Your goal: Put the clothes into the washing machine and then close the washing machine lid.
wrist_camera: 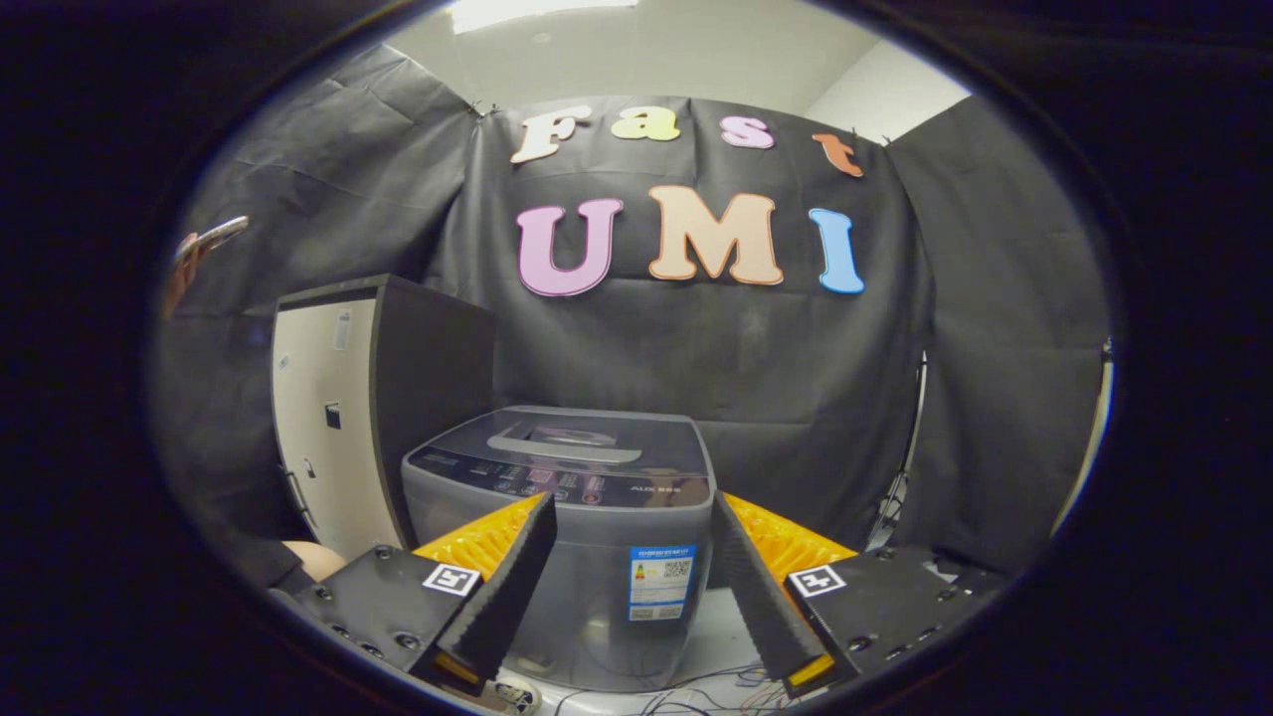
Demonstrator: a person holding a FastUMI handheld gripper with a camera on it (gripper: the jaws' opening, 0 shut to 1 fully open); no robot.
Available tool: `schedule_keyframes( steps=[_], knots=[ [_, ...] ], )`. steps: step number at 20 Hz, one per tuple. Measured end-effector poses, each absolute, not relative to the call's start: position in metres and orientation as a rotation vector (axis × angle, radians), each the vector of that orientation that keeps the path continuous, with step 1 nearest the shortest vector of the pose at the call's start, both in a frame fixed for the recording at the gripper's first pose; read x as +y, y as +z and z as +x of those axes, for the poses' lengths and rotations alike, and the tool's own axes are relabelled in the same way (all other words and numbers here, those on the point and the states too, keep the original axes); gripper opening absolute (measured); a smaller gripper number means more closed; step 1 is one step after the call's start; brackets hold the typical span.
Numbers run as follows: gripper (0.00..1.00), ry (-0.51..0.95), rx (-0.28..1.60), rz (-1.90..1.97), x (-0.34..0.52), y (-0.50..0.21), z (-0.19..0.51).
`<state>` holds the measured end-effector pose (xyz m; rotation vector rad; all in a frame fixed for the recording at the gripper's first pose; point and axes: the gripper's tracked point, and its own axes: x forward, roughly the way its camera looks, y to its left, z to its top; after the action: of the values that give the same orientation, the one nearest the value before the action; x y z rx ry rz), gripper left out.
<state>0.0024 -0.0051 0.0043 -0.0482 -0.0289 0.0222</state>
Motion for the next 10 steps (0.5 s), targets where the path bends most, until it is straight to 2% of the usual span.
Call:
schedule_keyframes(
  steps=[2, 10],
  knots=[
    [0.97, -0.011, -0.011, -0.050, -0.014, -0.001, 0.002],
    [0.97, 0.001, 0.019, -0.202, 0.004, -0.007, 0.004]
  ],
)
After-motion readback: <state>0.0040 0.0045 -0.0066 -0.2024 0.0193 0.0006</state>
